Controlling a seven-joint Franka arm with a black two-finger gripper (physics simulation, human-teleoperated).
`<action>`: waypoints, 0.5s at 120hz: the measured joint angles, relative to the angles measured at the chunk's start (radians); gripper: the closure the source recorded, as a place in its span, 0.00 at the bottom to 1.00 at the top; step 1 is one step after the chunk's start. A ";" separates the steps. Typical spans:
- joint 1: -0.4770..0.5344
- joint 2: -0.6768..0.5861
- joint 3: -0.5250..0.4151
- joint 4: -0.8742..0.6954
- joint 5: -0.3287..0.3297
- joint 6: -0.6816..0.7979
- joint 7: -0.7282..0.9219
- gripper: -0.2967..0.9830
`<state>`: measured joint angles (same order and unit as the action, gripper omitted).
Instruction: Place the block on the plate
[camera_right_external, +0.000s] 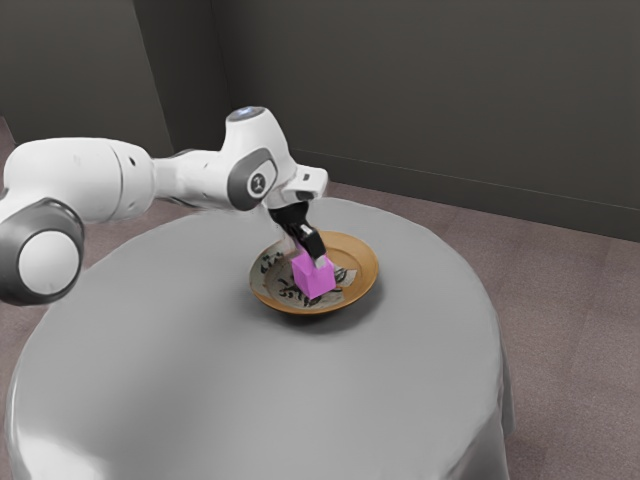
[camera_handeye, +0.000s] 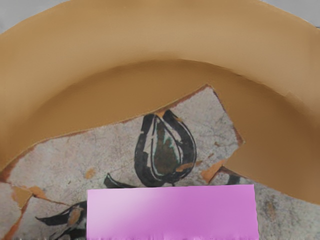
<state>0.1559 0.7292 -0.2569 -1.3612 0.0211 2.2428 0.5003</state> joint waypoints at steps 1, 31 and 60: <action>0.000 -0.005 0.000 -0.002 0.000 0.000 0.000 0.29; -0.023 -0.211 0.008 -0.090 0.004 -0.078 0.003 0.25; -0.040 -0.394 0.010 -0.158 0.005 -0.228 0.003 0.24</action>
<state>0.1162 0.3355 -0.2470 -1.5190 0.0259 2.0146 0.5031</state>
